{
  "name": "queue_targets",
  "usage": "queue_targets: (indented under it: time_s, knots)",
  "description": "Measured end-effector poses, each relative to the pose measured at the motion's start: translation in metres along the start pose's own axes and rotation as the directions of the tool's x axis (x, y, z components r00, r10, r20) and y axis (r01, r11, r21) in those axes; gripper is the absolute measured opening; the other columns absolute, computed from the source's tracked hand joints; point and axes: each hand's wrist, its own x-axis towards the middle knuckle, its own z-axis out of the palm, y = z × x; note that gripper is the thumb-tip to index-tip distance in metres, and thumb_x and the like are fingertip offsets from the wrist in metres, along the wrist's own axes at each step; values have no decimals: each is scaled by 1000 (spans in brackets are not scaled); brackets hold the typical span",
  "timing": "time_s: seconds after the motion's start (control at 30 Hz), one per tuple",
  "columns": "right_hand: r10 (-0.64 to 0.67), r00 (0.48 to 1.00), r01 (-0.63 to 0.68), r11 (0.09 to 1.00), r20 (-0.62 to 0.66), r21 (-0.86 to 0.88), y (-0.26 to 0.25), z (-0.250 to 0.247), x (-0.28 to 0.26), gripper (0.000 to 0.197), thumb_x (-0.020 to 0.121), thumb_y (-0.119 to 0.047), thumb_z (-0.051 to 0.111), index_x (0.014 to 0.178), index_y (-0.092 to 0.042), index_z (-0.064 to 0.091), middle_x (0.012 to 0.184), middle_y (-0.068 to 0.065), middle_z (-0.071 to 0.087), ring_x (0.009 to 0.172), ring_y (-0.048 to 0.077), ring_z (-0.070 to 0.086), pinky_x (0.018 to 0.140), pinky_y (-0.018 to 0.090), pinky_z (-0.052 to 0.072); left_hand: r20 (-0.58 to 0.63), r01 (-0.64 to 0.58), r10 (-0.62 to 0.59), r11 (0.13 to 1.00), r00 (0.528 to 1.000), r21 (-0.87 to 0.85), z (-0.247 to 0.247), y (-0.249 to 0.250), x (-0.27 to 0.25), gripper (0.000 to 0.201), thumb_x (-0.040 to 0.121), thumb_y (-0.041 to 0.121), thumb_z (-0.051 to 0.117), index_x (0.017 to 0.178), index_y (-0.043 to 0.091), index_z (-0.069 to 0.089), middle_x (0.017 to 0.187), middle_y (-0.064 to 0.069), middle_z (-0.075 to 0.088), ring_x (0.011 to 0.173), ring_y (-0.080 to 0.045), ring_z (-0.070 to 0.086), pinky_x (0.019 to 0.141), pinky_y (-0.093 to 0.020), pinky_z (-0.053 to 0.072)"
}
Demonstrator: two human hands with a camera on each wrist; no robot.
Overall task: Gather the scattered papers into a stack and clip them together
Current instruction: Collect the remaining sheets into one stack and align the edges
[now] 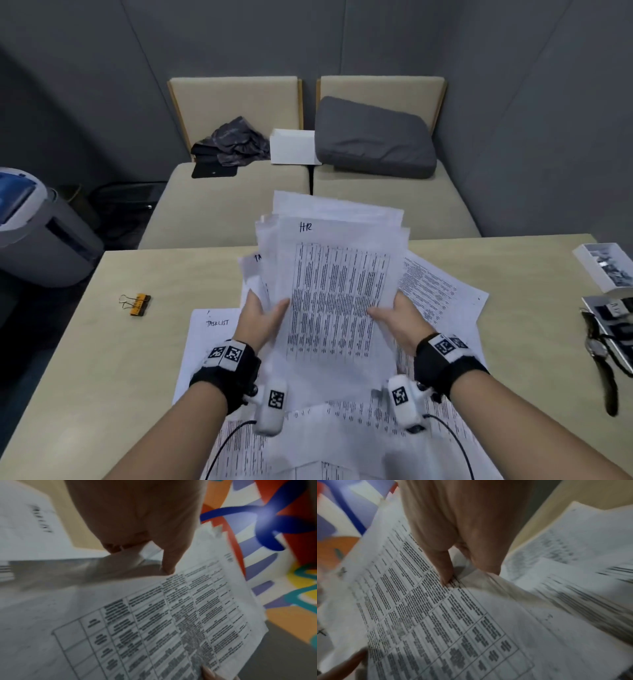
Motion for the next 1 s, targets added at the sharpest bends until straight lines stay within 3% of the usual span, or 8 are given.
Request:
queue_targets:
  time_s: [0.17,0.27,0.37,0.47,0.57,0.73,0.87,1.0]
  knots:
    - [-215,976,215,977,17,14,-54,15,-12,68,73,-17,79,131,-13,45,119,1,66,110,17,65,99,40,50,-140,-323,296,915,945,-242,-22,48,-15,61,75,22,76,124,17,40,109,12,61,93,13,61,82,-9,50]
    - [-293,954,293,956,70,3,-67,22,-19,88,69,-18,84,139,-22,32,126,-1,63,112,14,64,99,36,50,-161,-362,327,881,931,-304,-32,52,-21,77,67,43,81,126,10,43,112,4,64,100,-1,63,87,-20,52]
    - [-272,961,272,962,43,22,-63,30,-26,75,72,-11,81,133,-21,38,118,-1,66,108,13,66,98,41,51,-66,-298,291,914,954,-277,-37,45,-28,77,71,53,72,130,14,40,117,-1,62,102,-2,62,87,-25,51]
    - [-262,963,261,965,-58,-25,-55,37,-27,43,82,-14,71,122,-18,54,112,3,69,106,19,66,97,47,50,-12,-314,315,940,949,-135,-30,42,-27,29,92,27,58,115,33,42,107,8,61,92,7,61,89,-30,46]
    - [-280,947,278,960,-158,-34,-60,42,-27,25,91,-9,58,116,-7,61,109,13,70,104,29,66,98,49,49,-119,-360,348,927,930,-105,-24,55,-27,22,95,15,53,113,27,48,103,7,62,95,-2,59,94,-37,47]
    - [-335,930,353,929,-149,113,-75,36,-29,35,87,7,58,110,-20,56,104,4,70,93,18,68,84,29,54,-180,-375,332,867,926,-328,-25,65,-32,40,81,40,66,111,26,43,119,-4,58,115,-19,56,100,-40,46]
    - [-243,967,251,958,-78,137,-54,31,-23,61,79,5,69,130,-17,43,118,6,65,106,19,66,92,35,53,-76,-273,262,915,962,-296,-26,42,-35,54,82,25,73,121,26,35,116,0,57,103,4,60,84,-16,51]
    - [-189,974,208,964,-127,165,-41,35,-15,51,79,0,70,124,-16,51,114,5,68,107,23,65,93,39,52,-20,-242,245,936,969,-256,-15,28,-31,41,79,37,71,109,44,44,113,4,61,110,-18,60,93,-36,51]
